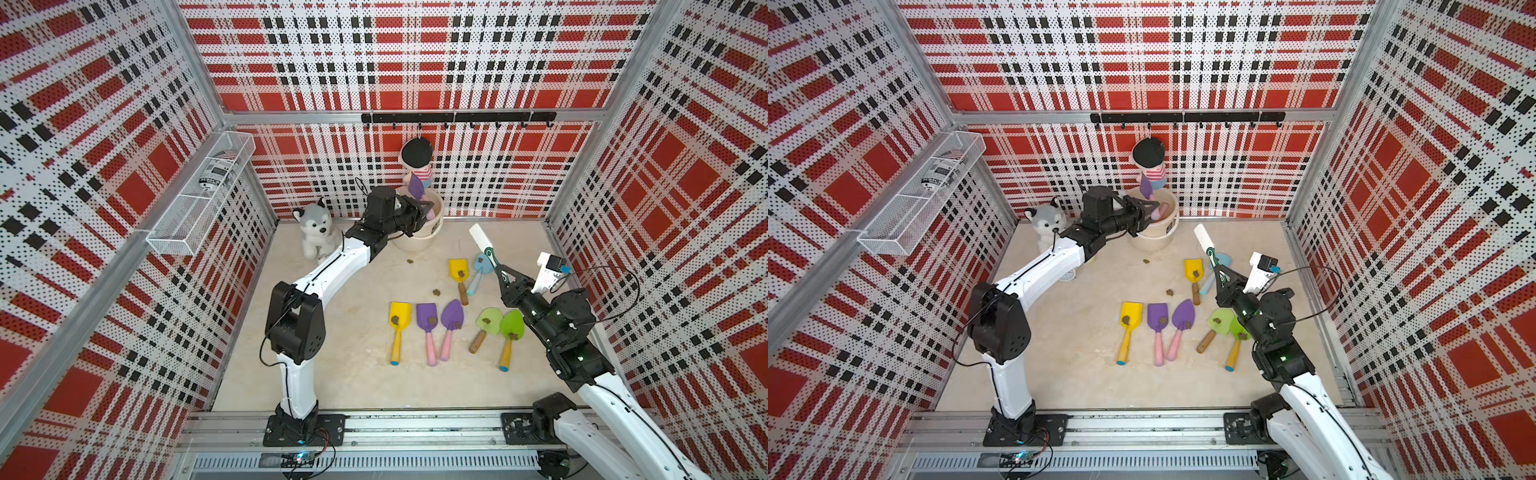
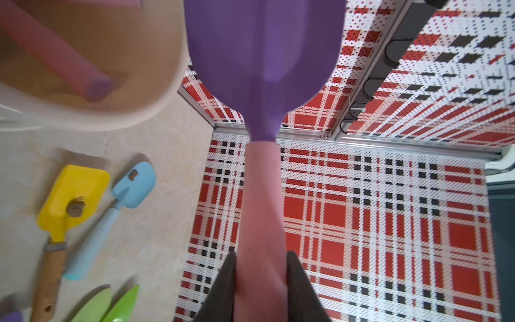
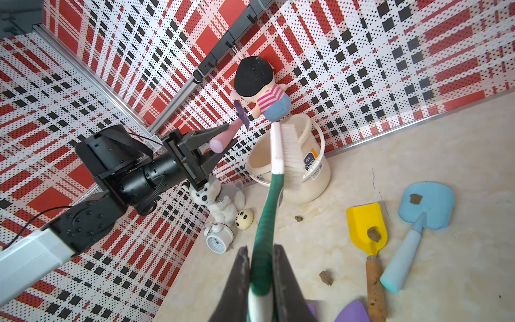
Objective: Brush the soil off the hand trowel and place it into the bucket
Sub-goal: Place the hand trowel in the bucket.
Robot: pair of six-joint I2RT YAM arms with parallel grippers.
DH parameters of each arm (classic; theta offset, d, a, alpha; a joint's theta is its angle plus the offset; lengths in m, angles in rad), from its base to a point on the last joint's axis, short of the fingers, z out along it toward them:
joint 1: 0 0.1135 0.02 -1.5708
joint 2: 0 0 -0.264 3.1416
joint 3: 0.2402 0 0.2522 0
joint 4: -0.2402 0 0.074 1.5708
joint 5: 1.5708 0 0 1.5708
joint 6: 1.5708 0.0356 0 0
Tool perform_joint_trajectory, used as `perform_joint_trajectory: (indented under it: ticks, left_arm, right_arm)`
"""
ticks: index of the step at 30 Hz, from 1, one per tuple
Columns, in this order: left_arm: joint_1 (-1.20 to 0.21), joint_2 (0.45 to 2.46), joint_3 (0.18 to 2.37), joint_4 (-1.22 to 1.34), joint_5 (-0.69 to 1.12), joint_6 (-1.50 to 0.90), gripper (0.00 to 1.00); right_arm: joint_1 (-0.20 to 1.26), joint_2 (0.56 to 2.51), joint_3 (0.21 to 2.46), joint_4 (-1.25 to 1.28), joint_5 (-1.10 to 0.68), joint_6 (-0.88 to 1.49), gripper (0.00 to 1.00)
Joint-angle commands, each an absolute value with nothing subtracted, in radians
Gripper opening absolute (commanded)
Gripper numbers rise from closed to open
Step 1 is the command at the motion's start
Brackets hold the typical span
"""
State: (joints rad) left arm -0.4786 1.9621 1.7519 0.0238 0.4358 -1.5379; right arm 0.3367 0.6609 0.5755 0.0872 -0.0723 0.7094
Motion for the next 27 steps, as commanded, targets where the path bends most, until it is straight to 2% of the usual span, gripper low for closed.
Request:
perform_joint_trajectory:
  ticks: [1, 11, 17, 21, 24, 27]
  left_arm:
    - [-0.48, 2.014, 1.791, 0.116, 0.49, -1.731, 0.0]
    - [-0.467, 2.196, 2.028, -0.134, 0.431, -1.785, 0.0]
    - [-0.461, 2.274, 2.111, -0.134, 0.403, -1.784, 0.01]
    - [-0.463, 2.329, 2.191, -0.127, 0.397, -1.759, 0.12]
    - [-0.464, 2.339, 2.195, -0.044, 0.385, -1.733, 0.33]
    - [-0.464, 2.329, 2.194, -0.012, 0.359, -1.695, 0.5]
  right_arm:
    - [0.331, 0.625, 0.574, 0.049, -0.042, 0.682, 0.0]
    - [0.33, 0.589, 0.583, -0.002, -0.025, 0.664, 0.0]
    - [0.33, 0.572, 0.588, -0.024, -0.009, 0.639, 0.0]
    - [0.331, 0.564, 0.583, -0.04, 0.0, 0.634, 0.0]
    - [0.33, 0.557, 0.583, -0.043, 0.001, 0.634, 0.0]
    - [0.33, 0.553, 0.588, -0.053, 0.004, 0.628, 0.0]
